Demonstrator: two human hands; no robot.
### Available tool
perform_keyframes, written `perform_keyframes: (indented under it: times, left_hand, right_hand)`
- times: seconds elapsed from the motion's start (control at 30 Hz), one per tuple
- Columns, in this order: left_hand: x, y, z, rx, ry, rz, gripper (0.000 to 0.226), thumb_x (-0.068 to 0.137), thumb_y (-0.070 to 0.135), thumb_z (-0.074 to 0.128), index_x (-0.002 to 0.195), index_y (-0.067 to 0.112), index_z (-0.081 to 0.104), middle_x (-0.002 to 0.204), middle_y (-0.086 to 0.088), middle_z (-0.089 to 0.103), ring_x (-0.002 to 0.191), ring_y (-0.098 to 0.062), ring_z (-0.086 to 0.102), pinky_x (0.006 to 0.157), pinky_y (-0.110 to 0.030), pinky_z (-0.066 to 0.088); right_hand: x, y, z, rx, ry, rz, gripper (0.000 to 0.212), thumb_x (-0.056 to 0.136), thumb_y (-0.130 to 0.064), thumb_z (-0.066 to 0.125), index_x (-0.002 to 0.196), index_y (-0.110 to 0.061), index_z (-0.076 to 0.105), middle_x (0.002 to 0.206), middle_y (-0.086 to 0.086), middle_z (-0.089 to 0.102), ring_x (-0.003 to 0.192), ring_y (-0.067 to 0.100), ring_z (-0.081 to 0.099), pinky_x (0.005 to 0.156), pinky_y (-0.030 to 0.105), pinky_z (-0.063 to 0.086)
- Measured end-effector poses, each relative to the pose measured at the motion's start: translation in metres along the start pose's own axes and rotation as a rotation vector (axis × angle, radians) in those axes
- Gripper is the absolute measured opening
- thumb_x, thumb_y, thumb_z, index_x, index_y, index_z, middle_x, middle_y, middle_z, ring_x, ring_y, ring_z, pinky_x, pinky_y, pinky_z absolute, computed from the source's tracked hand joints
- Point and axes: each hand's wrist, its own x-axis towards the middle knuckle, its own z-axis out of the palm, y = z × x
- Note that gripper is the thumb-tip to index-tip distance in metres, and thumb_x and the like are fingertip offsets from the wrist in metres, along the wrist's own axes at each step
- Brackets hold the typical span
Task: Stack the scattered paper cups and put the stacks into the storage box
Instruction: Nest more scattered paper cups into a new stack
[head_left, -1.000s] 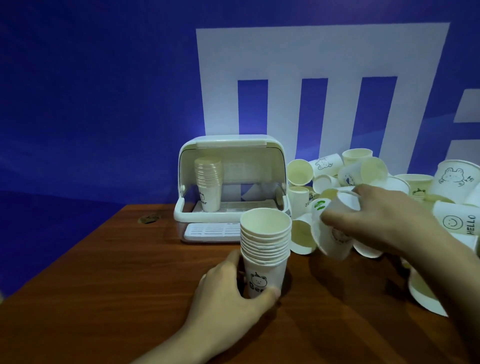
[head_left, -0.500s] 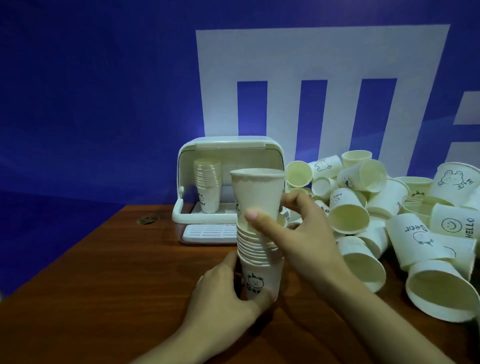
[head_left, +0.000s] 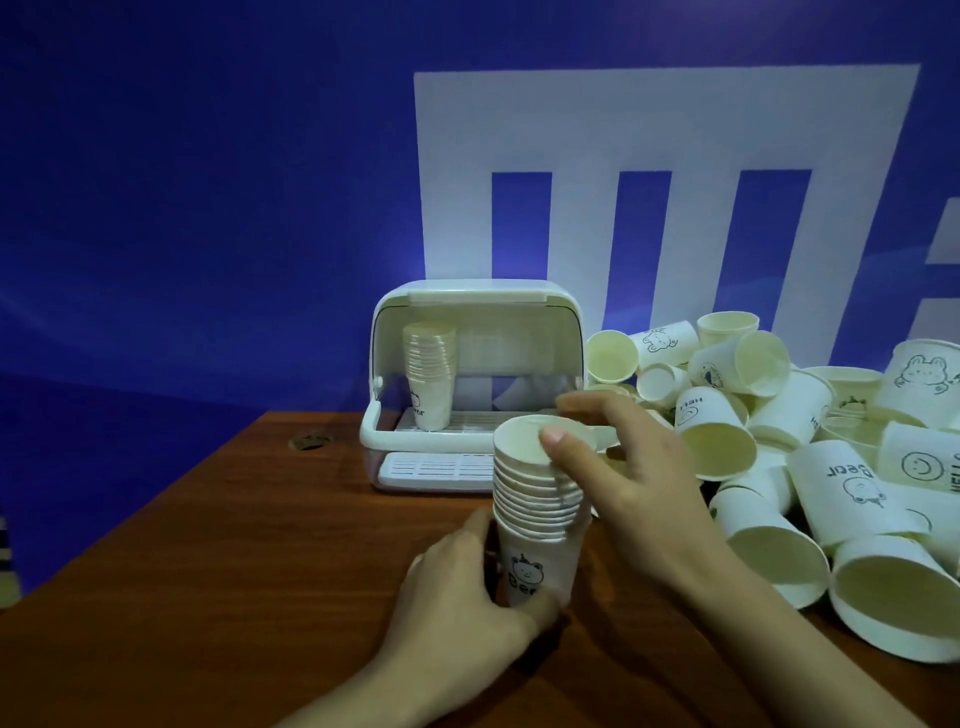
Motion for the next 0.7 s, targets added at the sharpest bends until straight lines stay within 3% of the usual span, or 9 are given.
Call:
perform_keyframes:
  times: [0.1,0.23,0.37,0.43,0.5,0.6,0.7]
  left_hand:
    - [-0.001,0.001,0.000,-0.012,0.005,-0.004,0.060,0.065,0.068,0.073,0.120,0.048,0.060,0.106,0.031,0.074,0.097,0.009,0.068,0.090,-0.031,0.057]
    - [-0.002,0.002,0.000,-0.020,0.000,-0.026,0.061,0.065,0.066,0.074,0.121,0.049,0.059,0.106,0.032,0.074,0.098,0.010,0.068,0.092,-0.031,0.057]
    - [0.000,-0.001,-0.001,-0.011,-0.020,-0.039,0.065,0.063,0.070,0.074,0.122,0.049,0.059,0.111,0.031,0.073,0.104,0.008,0.068,0.094,-0.033,0.058]
    - [0.000,-0.002,-0.001,0.000,-0.012,-0.035,0.064,0.063,0.072,0.073,0.120,0.046,0.060,0.110,0.029,0.074,0.104,0.007,0.068,0.094,-0.034,0.057]
    - [0.000,-0.002,0.000,0.011,-0.001,-0.031,0.061,0.064,0.072,0.073,0.117,0.045,0.060,0.108,0.029,0.074,0.102,0.007,0.068,0.092,-0.032,0.057]
    - [-0.001,-0.001,-0.001,0.014,-0.002,-0.033,0.059,0.064,0.073,0.071,0.115,0.046,0.059,0.107,0.031,0.072,0.101,0.010,0.066,0.092,-0.030,0.056]
    - [0.000,-0.001,-0.001,0.013,-0.010,-0.038,0.060,0.063,0.075,0.070,0.114,0.047,0.059,0.107,0.031,0.072,0.101,0.009,0.065,0.092,-0.031,0.056]
  right_hand:
    - [-0.001,0.005,0.002,-0.174,-0.002,-0.054,0.058,0.075,-0.068,0.047,0.105,-0.025,0.071,0.102,-0.018,0.064,0.108,0.013,0.055,0.095,0.035,0.041]
    - [-0.001,-0.004,-0.003,-0.274,-0.090,-0.097,0.059,0.079,-0.069,0.043,0.107,-0.025,0.070,0.105,-0.019,0.060,0.112,0.011,0.051,0.100,0.047,0.041]
    - [0.010,-0.017,-0.038,-0.366,-0.222,-0.016,0.061,0.083,-0.077,0.041,0.131,-0.042,0.052,0.122,-0.022,0.060,0.118,0.007,0.055,0.099,0.039,0.045]
    - [0.017,-0.020,-0.061,-0.740,-0.281,0.068,0.067,0.088,-0.072,0.048,0.141,-0.033,0.042,0.133,-0.010,0.058,0.124,0.018,0.055,0.098,0.041,0.047]
    - [0.020,-0.018,-0.077,-1.106,-0.387,0.219,0.068,0.086,-0.064,0.058,0.139,-0.026,0.040,0.138,-0.002,0.053,0.126,0.025,0.051,0.096,0.040,0.049]
    - [0.018,-0.009,-0.088,-1.228,-0.563,0.425,0.059,0.081,-0.052,0.070,0.129,-0.025,0.050,0.119,-0.002,0.057,0.108,0.021,0.059,0.087,0.035,0.054]
    - [0.021,0.000,-0.091,-1.245,-0.567,0.469,0.040,0.082,-0.040,0.073,0.117,-0.024,0.062,0.106,-0.001,0.059,0.094,0.019,0.063,0.084,0.035,0.059]
